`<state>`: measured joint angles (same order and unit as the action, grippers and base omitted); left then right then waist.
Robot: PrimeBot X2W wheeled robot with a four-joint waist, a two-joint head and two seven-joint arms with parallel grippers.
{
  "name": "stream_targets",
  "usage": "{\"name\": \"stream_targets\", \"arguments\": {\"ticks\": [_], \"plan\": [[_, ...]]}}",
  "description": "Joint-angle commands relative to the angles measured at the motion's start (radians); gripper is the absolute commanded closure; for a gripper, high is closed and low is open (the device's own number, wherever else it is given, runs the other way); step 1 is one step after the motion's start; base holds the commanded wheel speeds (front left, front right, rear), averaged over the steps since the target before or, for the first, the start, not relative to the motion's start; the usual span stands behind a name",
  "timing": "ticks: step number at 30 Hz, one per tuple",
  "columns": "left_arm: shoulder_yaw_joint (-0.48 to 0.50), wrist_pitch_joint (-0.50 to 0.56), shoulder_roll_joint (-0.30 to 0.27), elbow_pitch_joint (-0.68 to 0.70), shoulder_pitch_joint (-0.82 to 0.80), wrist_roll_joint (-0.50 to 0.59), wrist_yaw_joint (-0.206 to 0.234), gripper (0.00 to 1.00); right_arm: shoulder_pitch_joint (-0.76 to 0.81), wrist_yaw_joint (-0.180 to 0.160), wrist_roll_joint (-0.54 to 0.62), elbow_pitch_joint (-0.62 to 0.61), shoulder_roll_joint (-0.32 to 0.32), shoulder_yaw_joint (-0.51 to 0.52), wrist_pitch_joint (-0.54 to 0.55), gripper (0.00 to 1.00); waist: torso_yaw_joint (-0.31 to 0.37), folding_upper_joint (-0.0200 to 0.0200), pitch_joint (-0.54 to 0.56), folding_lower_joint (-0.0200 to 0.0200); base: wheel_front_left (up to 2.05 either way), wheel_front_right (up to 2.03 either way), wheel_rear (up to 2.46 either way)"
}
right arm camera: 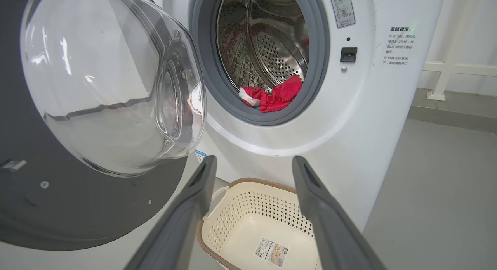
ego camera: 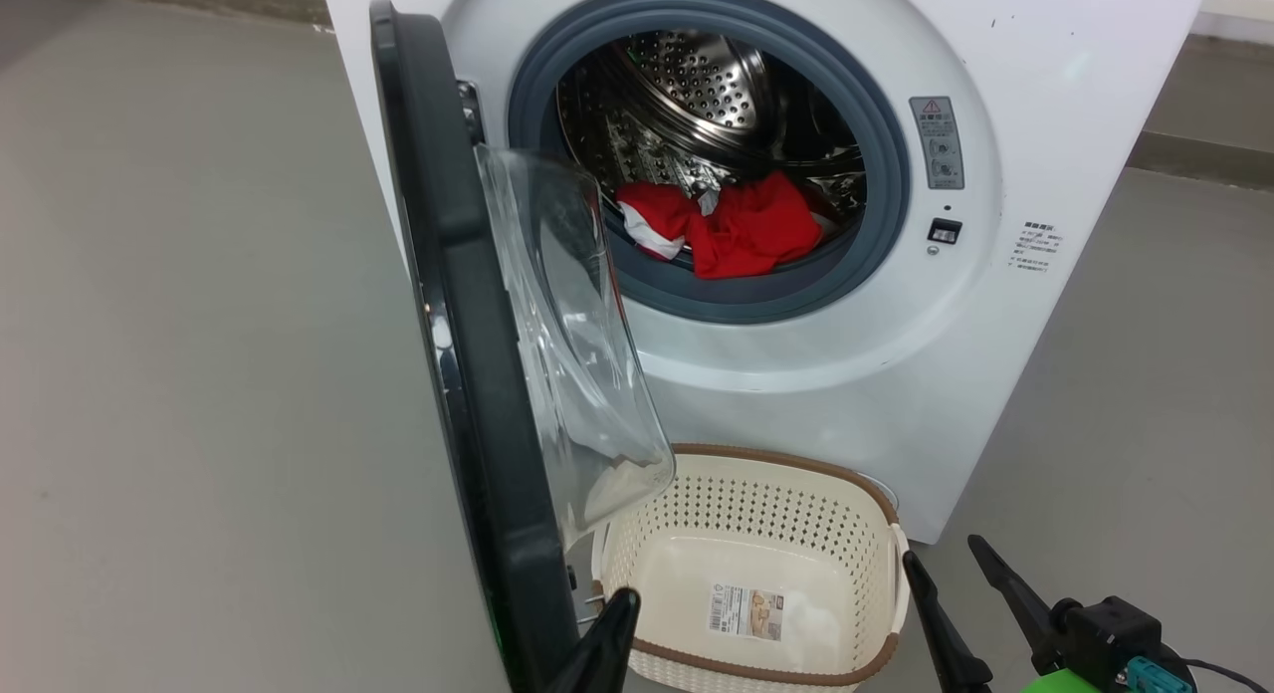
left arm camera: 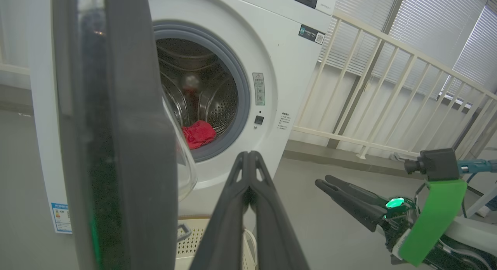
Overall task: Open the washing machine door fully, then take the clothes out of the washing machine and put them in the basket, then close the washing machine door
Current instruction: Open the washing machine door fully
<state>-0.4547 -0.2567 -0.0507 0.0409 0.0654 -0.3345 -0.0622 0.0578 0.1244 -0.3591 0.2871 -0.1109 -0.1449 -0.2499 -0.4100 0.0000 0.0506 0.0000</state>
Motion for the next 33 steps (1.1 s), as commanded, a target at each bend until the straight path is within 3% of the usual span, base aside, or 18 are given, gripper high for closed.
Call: {"name": "stream_targets", "arguments": {"ticks": [1,8,16,33], "plan": [[0.028,-0.005,0.001,-0.015,-0.018,-0.02,0.002,1.0,-0.039,0.006,0.01,-0.026,-0.014,-0.021,-0.012,0.0,0.001,0.0,-0.001,0.0,0.0,0.0,0.0],[0.032,-0.005,0.001,-0.129,-0.041,-0.047,0.014,1.0,-0.036,0.006,0.01,-0.028,-0.014,-0.018,-0.012,0.0,0.002,0.0,0.0,0.0,0.0,0.0,0.0],[0.064,-0.005,0.001,-0.165,-0.056,-0.081,0.025,1.0,-0.028,0.006,0.011,-0.034,-0.009,-0.011,-0.012,0.0,0.0,0.0,0.009,0.0,0.0,0.0,0.0],[0.262,-0.005,0.001,-0.165,-0.001,-0.042,0.055,1.0,-0.014,0.006,0.013,-0.043,0.008,0.006,-0.012,0.0,-0.022,0.0,0.006,0.0,0.0,0.0,0.0]]}}
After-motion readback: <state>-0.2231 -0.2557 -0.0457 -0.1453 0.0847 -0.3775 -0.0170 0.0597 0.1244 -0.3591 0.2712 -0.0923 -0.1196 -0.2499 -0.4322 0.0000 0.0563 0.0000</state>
